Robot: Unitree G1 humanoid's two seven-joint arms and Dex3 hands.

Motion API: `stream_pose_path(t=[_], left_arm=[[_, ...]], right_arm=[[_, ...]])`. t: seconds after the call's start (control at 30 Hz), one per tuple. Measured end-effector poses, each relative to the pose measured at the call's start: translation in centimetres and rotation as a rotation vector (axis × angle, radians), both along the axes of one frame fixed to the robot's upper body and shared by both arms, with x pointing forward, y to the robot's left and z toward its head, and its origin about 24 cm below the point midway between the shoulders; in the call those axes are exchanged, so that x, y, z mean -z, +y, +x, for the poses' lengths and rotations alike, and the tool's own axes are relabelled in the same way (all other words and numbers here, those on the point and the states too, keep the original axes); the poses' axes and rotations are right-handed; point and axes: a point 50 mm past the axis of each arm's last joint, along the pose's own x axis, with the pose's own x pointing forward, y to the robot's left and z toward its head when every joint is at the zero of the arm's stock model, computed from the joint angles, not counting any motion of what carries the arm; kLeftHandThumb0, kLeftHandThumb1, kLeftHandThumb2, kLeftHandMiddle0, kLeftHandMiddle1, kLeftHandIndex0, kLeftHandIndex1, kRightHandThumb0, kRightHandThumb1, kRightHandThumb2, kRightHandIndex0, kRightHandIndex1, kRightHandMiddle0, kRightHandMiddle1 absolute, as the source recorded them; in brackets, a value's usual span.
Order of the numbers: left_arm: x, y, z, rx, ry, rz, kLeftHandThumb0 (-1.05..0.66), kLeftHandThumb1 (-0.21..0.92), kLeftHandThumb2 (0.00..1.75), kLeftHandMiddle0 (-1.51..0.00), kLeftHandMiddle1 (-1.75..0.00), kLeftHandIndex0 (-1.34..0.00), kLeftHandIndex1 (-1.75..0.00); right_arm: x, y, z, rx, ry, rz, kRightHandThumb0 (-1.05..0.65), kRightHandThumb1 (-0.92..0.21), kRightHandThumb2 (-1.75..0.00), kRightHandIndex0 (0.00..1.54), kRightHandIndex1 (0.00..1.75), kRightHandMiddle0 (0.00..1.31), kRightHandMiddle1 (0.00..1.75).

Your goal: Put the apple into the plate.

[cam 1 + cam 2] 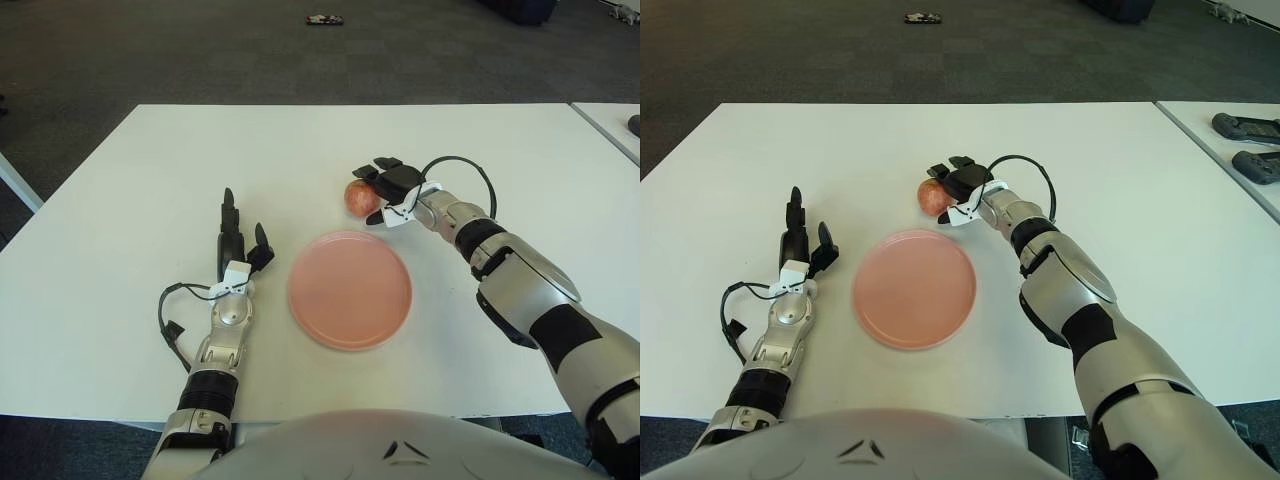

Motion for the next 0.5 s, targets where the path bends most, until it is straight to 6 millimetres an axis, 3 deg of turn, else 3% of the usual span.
stream_pose_path(t=[0.1,0.13,0.2,0.23,0.33,0.43,0.5], left_arm=[[0.00,-0.05,0.00,-0.001,0.000,-0.002,-0.91,0.92,1.00,0.00,0.00,0.00,-0.04],[0.00,-0.07,0.01,-0.001,0.000,-0.003,-0.91,0.92,1.00,0.00,0.00,0.00,-0.04],[-0.01,-0.10,0.02,-0.002,0.001,-0.004,-0.91,0.92,1.00,0.00,0.00,0.00,-0.05],[-0.01,-0.12,0.03,-0.002,0.001,-0.005,-0.90,0.92,1.00,0.00,0.00,0.00,-0.05],[-0.02,-0.19,0.07,-0.003,0.002,-0.008,-0.90,0.92,1.00,0.00,0.00,0.00,-0.05],[-0.03,-0.22,0.10,-0.003,0.003,-0.009,-0.90,0.92,1.00,0.00,0.00,0.00,-0.05],[-0.04,-0.24,0.11,-0.004,0.003,-0.010,-0.90,0.92,1.00,0.00,0.00,0.00,-0.05]], right_arm=[[-0.01,-0.03,0.00,0.000,0.000,0.000,-0.65,-0.90,-0.35,0.39,0.16,0.00,0.72],[-0.01,-0.04,0.01,0.001,0.000,0.001,-0.64,-0.90,-0.35,0.41,0.25,0.00,0.78],[-0.02,-0.07,0.01,0.001,0.000,0.002,-0.62,-0.85,-0.41,0.38,0.69,0.00,1.00],[-0.03,-0.09,0.02,0.002,0.000,0.004,-0.61,-0.84,-0.42,0.37,0.77,0.00,1.05],[-0.08,-0.15,0.01,0.001,-0.002,0.016,-0.55,-0.71,-0.58,0.37,1.44,0.08,1.53],[-0.08,-0.11,-0.10,-0.006,-0.004,0.041,-0.45,-0.63,-0.80,0.45,1.65,0.33,1.63],[-0.03,-0.08,-0.23,-0.012,-0.005,0.063,-0.44,-0.55,-0.93,0.53,1.69,0.41,1.67]])
